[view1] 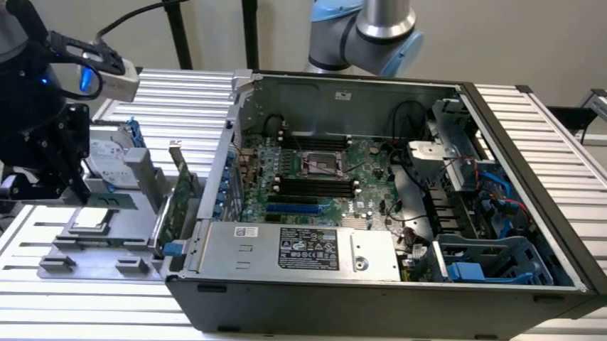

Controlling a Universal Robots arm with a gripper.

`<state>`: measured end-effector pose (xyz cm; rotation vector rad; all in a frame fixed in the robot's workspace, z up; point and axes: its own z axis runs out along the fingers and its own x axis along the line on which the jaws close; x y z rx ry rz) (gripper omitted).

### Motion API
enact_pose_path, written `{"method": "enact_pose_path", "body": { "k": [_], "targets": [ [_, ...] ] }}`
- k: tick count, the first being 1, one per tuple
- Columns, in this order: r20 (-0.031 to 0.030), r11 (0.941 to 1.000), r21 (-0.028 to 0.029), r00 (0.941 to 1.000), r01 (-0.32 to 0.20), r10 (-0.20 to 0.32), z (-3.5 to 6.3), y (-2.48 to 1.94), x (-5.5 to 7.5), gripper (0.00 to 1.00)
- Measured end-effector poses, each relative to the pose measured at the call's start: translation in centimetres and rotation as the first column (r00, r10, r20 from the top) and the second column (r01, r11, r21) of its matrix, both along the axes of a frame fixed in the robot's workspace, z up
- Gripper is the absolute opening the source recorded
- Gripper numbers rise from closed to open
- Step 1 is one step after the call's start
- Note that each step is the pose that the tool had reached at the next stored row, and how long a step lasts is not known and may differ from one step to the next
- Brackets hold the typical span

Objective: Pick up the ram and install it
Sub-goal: 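Pick up the ram and move it above insertion slot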

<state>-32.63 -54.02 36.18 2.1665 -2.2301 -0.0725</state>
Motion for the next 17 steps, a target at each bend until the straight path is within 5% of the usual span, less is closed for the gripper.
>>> {"method": "enact_pose_path", "body": {
  "k": [8,17],
  "targets": [
    [-0.0005,1.0000,0.0030,1.0000,0.000,0.000,3.39,0.00,3.6,0.13],
    [-0.0016,1.0000,0.0056,1.0000,0.000,0.000,5.33,0.00,7.7,0.13]
  ]
}}
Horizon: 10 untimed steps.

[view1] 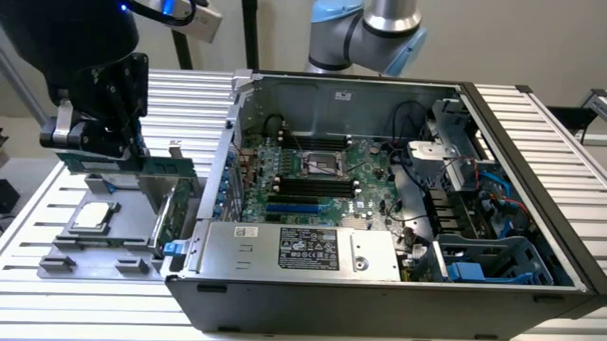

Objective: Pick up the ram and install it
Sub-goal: 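Pick up the ram and move it above insertion slot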

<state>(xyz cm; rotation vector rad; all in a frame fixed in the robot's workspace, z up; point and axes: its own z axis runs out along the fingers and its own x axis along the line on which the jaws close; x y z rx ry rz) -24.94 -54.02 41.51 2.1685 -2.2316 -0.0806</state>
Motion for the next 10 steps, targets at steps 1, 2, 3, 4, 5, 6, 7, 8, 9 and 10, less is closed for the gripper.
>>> {"method": "enact_pose_path", "body": {
  "k": [1,2,3,4,5,6,7,8,9,10],
  "targets": [
    [-0.0002,1.0000,0.0003,1.0000,0.000,0.000,0.17,0.00,0.4,0.13],
    [-0.0004,1.0000,0.0007,1.0000,0.000,0.000,0.33,0.00,0.9,0.13],
    [-0.0007,1.0000,0.0009,1.0000,0.000,0.000,0.49,0.00,1.3,0.13],
    [-0.0008,1.0000,0.0011,1.0000,0.000,0.000,0.62,0.00,1.8,0.13],
    [-0.0009,1.0000,0.0014,1.0000,0.000,0.000,0.73,0.00,2.2,0.13],
    [-0.0010,1.0000,0.0017,1.0000,0.000,0.000,0.82,0.00,2.7,0.13],
    [-0.0010,1.0000,0.0022,1.0000,0.000,0.000,0.87,0.01,3.2,0.13],
    [-0.0010,1.0000,0.0028,1.0000,0.000,0.000,0.89,0.01,3.6,0.13],
    [-0.0010,1.0000,0.0038,1.0000,0.000,0.000,0.90,0.02,4.1,0.13],
    [-0.0010,1.0000,0.0047,1.0000,0.000,0.000,0.91,0.03,4.5,0.13]
  ]
}}
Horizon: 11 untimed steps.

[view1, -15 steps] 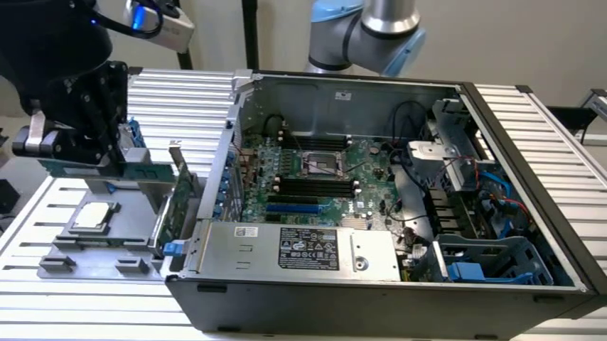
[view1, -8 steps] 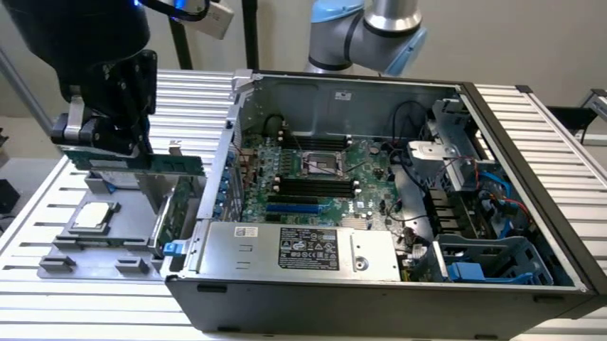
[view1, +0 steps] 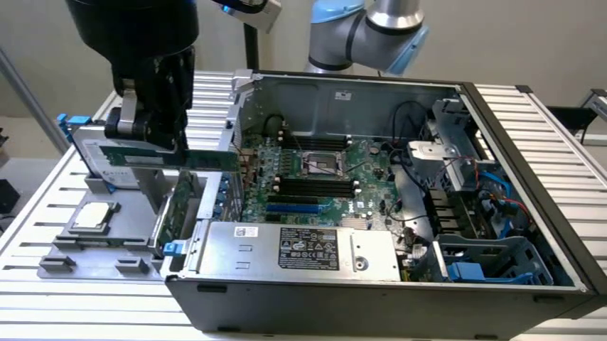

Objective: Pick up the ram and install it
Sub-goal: 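Pick up the ram and move it above insertion slot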

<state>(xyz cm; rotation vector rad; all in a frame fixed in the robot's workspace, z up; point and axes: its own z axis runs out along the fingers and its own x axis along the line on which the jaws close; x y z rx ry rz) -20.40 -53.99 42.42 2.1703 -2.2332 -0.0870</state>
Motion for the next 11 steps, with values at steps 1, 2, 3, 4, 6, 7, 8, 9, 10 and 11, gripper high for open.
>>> {"method": "enact_pose_path", "body": {
  "k": [1,2,3,4,6,7,8,9,10,11],
  "targets": [
    [0.0000,1.0000,0.0008,1.0000,0.000,0.000,0.00,0.02,0.4,0.13],
    [-0.0001,1.0000,0.0014,1.0000,0.000,0.000,0.00,0.04,0.9,0.13],
    [-0.0001,1.0000,0.0022,1.0000,0.000,0.000,0.00,0.07,1.3,0.13],
    [-0.0001,1.0000,0.0029,1.0000,0.000,0.000,0.00,0.11,1.8,0.13],
    [-0.0001,1.0000,0.0036,1.0000,0.000,0.000,0.00,0.21,2.7,0.13],
    [-0.0001,1.0000,0.0038,1.0000,0.000,0.000,0.00,0.31,3.1,0.13],
    [0.0000,1.0000,0.0038,1.0000,0.000,0.000,-0.01,0.44,3.5,0.13],
    [-0.0001,1.0000,0.0038,1.0000,0.000,0.000,-0.01,0.62,3.8,0.13],
    [-0.0001,1.0000,0.0038,1.0000,0.000,0.000,-0.03,0.82,4.1,0.13],
    [-0.0001,1.0000,0.0038,1.0000,0.000,0.000,-0.05,1.05,4.4,0.13]
  ]
}}
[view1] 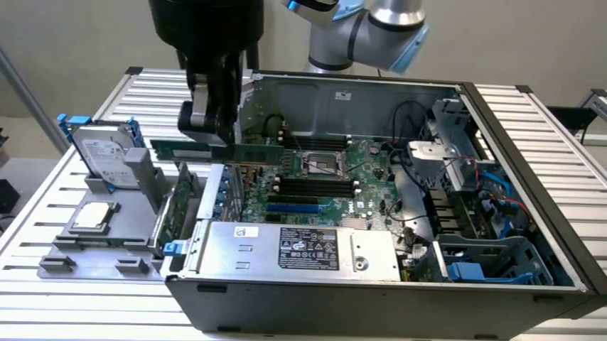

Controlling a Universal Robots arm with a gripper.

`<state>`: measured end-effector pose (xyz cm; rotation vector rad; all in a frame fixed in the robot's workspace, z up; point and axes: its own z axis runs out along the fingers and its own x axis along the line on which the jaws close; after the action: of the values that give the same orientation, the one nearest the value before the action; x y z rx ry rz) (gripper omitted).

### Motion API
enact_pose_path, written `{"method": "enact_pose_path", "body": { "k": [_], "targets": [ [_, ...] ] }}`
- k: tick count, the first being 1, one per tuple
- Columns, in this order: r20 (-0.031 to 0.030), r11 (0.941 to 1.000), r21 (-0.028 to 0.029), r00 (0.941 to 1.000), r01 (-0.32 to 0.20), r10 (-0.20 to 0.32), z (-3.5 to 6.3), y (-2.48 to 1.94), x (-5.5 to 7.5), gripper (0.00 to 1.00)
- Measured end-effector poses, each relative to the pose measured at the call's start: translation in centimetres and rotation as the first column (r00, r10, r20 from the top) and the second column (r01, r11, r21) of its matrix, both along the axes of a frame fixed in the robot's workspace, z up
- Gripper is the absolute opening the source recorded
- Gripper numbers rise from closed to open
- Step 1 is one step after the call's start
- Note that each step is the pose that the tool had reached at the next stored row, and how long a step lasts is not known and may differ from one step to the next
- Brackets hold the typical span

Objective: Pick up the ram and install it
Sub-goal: 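Pick up the ram and move it above insertion slot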

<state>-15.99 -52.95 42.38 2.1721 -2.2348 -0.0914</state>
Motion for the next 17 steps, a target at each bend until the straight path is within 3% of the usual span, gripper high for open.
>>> {"method": "enact_pose_path", "body": {
  "k": [4,17],
  "targets": [
    [-0.0001,1.0000,0.0000,1.0000,0.000,0.000,-0.13,1.09,1.0,0.13],
    [0.0000,1.0000,0.0000,1.0000,0.000,0.000,-0.83,5.27,3.9,0.13]
  ]
}}
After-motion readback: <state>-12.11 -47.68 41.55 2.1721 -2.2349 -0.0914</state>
